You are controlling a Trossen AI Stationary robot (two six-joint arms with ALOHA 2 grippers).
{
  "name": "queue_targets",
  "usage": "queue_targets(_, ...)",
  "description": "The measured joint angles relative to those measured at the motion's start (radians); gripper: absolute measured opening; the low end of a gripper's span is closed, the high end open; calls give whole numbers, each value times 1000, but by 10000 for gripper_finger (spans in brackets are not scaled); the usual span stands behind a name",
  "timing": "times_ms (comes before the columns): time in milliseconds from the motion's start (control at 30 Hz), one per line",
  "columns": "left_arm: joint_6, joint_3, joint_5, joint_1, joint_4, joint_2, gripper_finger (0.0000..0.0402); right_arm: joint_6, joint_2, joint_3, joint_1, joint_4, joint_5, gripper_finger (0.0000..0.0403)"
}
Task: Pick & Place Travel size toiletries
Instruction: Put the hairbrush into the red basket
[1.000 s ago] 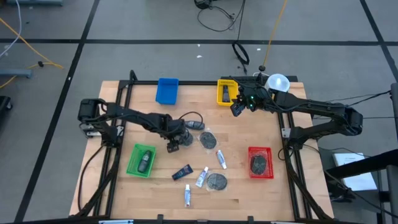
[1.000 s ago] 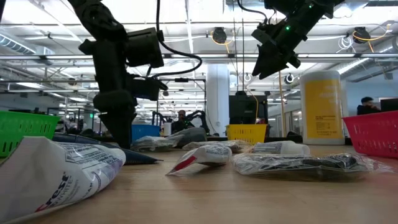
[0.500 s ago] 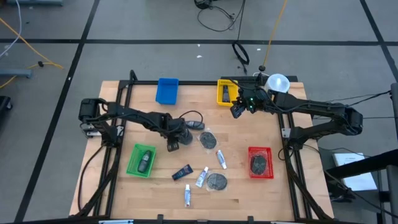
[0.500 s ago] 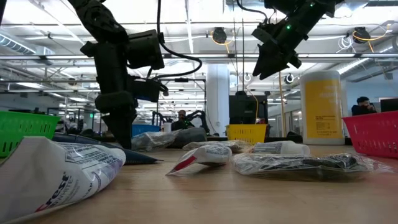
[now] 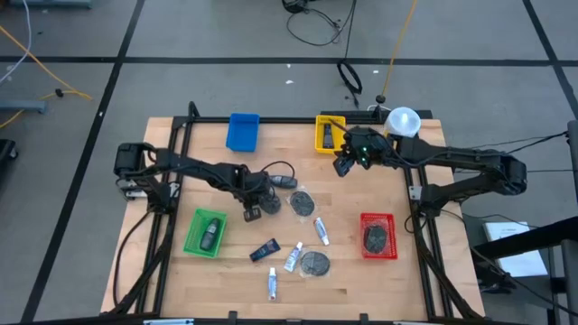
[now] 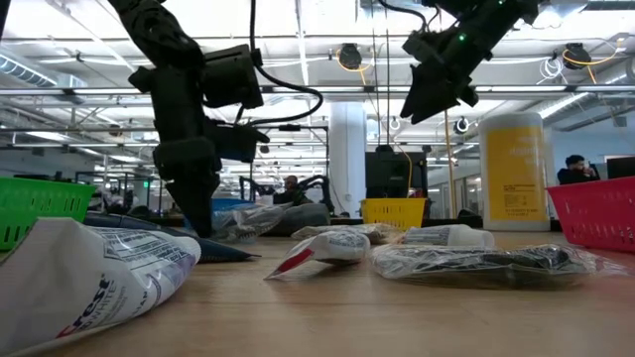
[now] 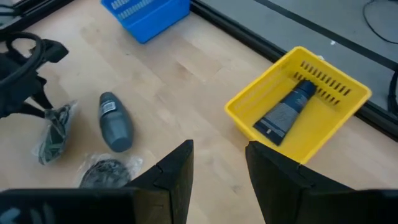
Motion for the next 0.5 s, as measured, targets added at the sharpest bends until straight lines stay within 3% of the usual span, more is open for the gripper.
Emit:
queue_targets(200,-67,-4,33,-38,48,-26,1,-2,0,0,74,3,0,139)
queue_targets(500,-175,-2,-2,-100,193,-55,1,-4,0,-1,192,44,-15,139)
